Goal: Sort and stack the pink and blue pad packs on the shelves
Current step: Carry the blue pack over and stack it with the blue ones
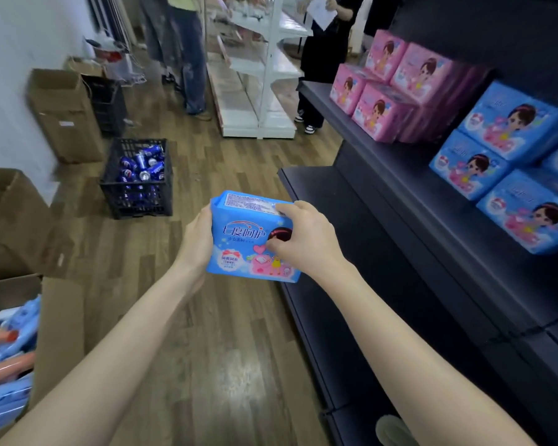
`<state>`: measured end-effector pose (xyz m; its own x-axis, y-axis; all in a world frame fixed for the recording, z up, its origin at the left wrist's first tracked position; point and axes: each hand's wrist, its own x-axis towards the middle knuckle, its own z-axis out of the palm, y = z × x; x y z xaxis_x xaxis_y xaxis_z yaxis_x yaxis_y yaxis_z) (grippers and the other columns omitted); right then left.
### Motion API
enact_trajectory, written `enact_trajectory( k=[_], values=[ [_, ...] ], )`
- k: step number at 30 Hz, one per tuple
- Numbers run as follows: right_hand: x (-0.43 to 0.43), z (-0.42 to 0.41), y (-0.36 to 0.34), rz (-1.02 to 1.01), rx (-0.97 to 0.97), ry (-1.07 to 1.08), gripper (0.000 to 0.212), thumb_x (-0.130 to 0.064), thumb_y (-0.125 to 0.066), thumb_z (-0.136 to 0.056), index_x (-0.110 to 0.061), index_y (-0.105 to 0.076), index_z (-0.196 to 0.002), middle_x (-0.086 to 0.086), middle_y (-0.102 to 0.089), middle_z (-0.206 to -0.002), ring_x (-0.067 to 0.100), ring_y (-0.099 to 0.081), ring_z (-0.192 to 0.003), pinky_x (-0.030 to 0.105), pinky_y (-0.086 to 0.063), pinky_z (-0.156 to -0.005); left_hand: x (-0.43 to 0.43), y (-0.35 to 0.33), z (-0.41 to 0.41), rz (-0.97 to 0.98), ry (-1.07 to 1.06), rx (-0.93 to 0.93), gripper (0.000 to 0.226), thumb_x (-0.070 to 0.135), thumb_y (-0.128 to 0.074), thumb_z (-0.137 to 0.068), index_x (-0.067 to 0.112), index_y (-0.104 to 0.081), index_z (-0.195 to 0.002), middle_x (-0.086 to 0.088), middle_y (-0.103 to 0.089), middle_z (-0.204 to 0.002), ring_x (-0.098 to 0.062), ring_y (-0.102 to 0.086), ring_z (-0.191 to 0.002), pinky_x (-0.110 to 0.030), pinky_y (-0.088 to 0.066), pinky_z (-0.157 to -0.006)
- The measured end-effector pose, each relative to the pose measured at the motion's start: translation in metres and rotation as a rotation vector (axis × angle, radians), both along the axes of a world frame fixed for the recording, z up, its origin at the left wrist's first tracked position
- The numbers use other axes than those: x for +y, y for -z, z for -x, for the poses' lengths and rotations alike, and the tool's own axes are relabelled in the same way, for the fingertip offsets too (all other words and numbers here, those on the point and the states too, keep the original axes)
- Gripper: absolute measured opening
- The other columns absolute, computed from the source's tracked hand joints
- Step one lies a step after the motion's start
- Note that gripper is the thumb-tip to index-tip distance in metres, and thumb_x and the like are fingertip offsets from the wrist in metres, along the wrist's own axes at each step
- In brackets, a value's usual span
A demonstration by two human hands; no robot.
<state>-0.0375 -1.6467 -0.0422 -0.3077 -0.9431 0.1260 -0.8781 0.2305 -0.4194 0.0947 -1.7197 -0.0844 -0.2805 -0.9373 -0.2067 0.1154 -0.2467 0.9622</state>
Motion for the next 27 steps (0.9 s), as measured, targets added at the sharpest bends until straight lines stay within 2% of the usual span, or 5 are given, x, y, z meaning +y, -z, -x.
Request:
enact_trajectory(
  k=[4,12,17,20,27],
  values=[
    [-0.008,0.013,-0.002,0.0,0.009,0.038,0.048,-0.028,-0.068,-0.076,-0.017,-0.055,-0.12,0.003,-0.054,-0.109,0.022,-0.056,-0.097,0.036,-0.051,-0.083,-0.013,0.002,0.016,0.001,0.024,0.001,0.036,0.036,-0.031,-0.1,0.016,-0.061,-0.096,0.002,-0.07,-0.079,-0.008,-0.067,-0.062,-0.03,-0.053,-0.066],
    [-0.019,0.068,-0.01,-0.015,0.001,0.136,0.047,-0.024,-0.067,-0.077,-0.017,-0.054,-0.121,0.001,-0.052,-0.11,0.018,-0.053,-0.099,0.028,-0.047,-0.077,-0.039,0.004,0.083,0.038,0.138,0.011,0.037,0.036,-0.028,-0.101,0.018,-0.06,-0.097,0.005,-0.07,-0.078,-0.007,-0.068,-0.064,-0.03,-0.054,-0.067],
    [-0.042,0.112,-0.019,-0.011,0.012,0.212,0.044,-0.026,-0.068,-0.074,-0.017,-0.057,-0.116,0.003,-0.052,-0.102,0.025,-0.054,-0.094,0.033,-0.047,-0.076,-0.066,-0.003,0.132,0.061,0.171,0.02,0.036,0.036,-0.029,-0.101,0.02,-0.061,-0.096,0.004,-0.069,-0.08,-0.007,-0.067,-0.065,-0.029,-0.053,-0.066],
    [-0.056,0.139,-0.031,0.008,0.024,0.242,0.04,-0.026,-0.067,-0.074,-0.017,-0.059,-0.112,0.003,-0.053,-0.102,0.025,-0.054,-0.094,0.034,-0.047,-0.076,-0.085,-0.015,0.163,0.092,0.199,0.031,0.038,0.036,-0.029,-0.101,0.019,-0.063,-0.098,0.002,-0.07,-0.083,-0.013,-0.066,-0.072,-0.035,-0.053,-0.074],
    [-0.069,0.203,-0.066,0.133,0.085,0.348,0.04,-0.025,-0.066,-0.072,-0.015,-0.059,-0.11,0.003,-0.051,-0.102,0.029,-0.051,-0.095,0.029,-0.037,-0.069,-0.115,-0.059,0.24,0.206,0.268,0.085,0.034,0.038,-0.034,-0.098,0.028,-0.064,-0.085,0.003,-0.069,-0.085,-0.021,-0.063,-0.085,-0.046,-0.048,-0.089]
  ],
)
